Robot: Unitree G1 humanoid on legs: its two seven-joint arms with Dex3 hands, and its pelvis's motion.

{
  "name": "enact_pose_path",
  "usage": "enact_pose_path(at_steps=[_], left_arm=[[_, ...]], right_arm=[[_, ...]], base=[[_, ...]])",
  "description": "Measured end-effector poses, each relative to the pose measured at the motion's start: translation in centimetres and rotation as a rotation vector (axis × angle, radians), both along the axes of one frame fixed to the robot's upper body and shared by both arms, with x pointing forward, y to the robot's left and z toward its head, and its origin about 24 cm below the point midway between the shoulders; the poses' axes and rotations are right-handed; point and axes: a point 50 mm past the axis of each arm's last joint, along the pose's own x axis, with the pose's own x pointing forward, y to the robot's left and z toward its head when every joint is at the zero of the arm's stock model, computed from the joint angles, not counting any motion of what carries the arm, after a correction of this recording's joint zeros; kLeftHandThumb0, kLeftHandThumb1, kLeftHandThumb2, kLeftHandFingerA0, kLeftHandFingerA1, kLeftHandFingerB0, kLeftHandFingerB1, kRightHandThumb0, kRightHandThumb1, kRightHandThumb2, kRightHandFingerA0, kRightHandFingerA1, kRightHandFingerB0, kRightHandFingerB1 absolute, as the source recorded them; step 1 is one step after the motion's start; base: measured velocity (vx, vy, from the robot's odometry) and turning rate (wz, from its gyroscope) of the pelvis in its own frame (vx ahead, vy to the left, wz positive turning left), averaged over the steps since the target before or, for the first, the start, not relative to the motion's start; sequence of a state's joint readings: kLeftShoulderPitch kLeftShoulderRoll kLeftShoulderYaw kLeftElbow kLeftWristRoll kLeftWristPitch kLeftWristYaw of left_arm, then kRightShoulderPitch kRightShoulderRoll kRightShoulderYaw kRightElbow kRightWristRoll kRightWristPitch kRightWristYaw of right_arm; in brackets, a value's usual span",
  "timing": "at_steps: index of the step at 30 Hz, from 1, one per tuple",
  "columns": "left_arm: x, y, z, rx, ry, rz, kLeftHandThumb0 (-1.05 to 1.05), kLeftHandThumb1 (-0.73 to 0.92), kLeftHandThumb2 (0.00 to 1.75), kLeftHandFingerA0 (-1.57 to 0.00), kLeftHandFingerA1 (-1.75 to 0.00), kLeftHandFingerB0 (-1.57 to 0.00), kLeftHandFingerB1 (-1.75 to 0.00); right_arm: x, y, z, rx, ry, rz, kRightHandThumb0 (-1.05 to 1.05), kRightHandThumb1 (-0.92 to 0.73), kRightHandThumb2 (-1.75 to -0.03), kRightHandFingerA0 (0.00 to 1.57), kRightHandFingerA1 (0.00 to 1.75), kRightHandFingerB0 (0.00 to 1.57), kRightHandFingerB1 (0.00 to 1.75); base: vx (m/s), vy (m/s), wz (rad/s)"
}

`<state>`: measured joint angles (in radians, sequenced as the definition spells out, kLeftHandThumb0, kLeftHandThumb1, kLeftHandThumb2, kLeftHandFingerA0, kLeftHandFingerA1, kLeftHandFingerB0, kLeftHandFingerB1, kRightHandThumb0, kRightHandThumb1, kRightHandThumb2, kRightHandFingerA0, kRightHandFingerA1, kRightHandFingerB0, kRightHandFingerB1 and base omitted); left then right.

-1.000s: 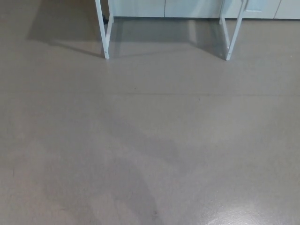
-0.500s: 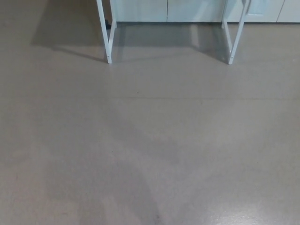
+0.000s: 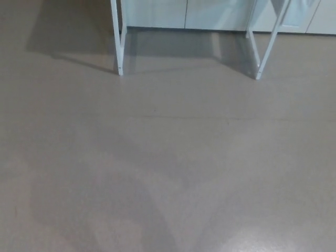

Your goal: The robot walk towards a table in front and pick up a black pencil case on the left hand side and put the pencil case into a small container on the right hand side

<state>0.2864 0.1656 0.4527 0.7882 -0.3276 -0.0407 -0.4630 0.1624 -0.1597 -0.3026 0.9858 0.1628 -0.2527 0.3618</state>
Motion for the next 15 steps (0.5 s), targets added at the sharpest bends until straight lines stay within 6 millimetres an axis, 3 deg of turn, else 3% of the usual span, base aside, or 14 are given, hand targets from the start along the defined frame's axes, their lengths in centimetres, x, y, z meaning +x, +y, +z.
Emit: enact_pose_path(at_steps=[8,9,12,13,15], left_arm=[[0.21,-0.52,-0.15,-0.011,-0.008,-0.01,-0.15,0.51,0.55,-0.45,-0.41,-0.29,-0.33],[0.15,-0.54,-0.17,-0.012,-0.007,-0.009,-0.1,0.36,0.84,-0.36,-0.6,-0.15,-0.5],[0.06,-0.53,-0.18,-0.012,-0.005,-0.009,-0.1,0.36,0.84,-0.36,-0.6,-0.15,-0.5],[0.04,-0.53,-0.18,-0.012,-0.005,-0.009,-0.11,0.34,0.83,-0.34,-0.59,-0.15,-0.5],[0.01,-0.53,-0.21,-0.013,-0.003,-0.008,-0.11,0.34,0.83,-0.34,-0.59,-0.15,-0.5]], right_arm=[[0.18,-0.39,0.23,-0.017,-0.003,0.006,-0.33,-0.56,-0.57,0.52,0.46,0.38,0.38],[0.25,-0.52,0.3,-0.022,-0.005,0.006,-0.39,-0.46,-0.68,0.48,0.53,0.35,0.46],[0.3,-0.55,0.33,-0.023,-0.006,0.005,-0.39,-0.46,-0.68,0.48,0.53,0.35,0.46],[0.3,-0.55,0.33,-0.023,-0.006,0.004,-0.32,-0.56,-0.57,0.52,0.46,0.37,0.38],[0.33,-0.54,0.32,-0.024,-0.006,0.004,-0.32,-0.56,-0.57,0.52,0.46,0.37,0.38]], base=[[0.17,-0.266,0.11],[0.13,-0.119,0.03],[0.18,-0.044,-0.04],[0.18,0.041,-0.1],[0.17,0.065,-0.17]])
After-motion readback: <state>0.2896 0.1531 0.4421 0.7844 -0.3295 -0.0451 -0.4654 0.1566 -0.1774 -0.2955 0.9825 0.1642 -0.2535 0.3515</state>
